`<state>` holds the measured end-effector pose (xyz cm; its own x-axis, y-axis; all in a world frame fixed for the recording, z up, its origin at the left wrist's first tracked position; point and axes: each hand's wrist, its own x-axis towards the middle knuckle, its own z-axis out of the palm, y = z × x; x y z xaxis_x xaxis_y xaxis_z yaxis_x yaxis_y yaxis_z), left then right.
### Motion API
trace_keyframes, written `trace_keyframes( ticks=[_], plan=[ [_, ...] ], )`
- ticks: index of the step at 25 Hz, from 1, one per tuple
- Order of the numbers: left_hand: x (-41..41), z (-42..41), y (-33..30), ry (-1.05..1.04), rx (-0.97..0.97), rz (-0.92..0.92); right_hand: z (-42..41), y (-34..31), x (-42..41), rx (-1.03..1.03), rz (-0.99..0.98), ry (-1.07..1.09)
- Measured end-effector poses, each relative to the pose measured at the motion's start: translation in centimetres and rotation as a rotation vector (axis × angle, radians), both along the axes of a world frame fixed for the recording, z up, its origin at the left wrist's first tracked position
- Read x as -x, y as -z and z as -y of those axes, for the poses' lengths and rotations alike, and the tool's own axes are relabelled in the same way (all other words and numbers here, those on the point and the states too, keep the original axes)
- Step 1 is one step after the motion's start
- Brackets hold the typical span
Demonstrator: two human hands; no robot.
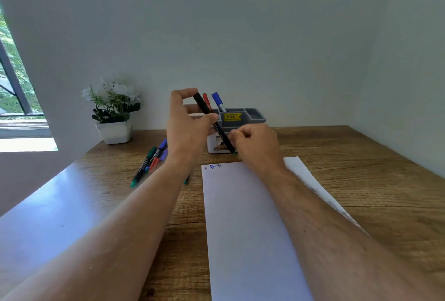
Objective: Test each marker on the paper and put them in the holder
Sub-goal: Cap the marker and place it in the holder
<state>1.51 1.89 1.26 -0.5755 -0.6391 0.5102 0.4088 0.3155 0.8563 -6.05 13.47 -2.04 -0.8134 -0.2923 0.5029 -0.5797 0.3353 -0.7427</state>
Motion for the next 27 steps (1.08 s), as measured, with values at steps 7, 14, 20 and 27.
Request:
trace_keyframes(
  ticks=[7,14,20,27],
  plan=[
    [2.3,-2.8,-4.1,-0.127,0.306,-0.295,-0.5,0.2,0.9,-0.215,0.041,0.190],
    [8.4,-2.7,-4.7,-0.136,0.402,-0.142,0.1,0.5,1.1,-0.178,0.152,0.195],
    [11.5,-2.7,-3.5,-0.141,0.550,0.141,0.0,0.7,1.2,-0.186,0.108,0.170],
    [13.0,-2.7,-2.8,-0.245,0.752,0.429,-0.1,0.5,1.2,-0.224,0.069,0.136]
  ],
)
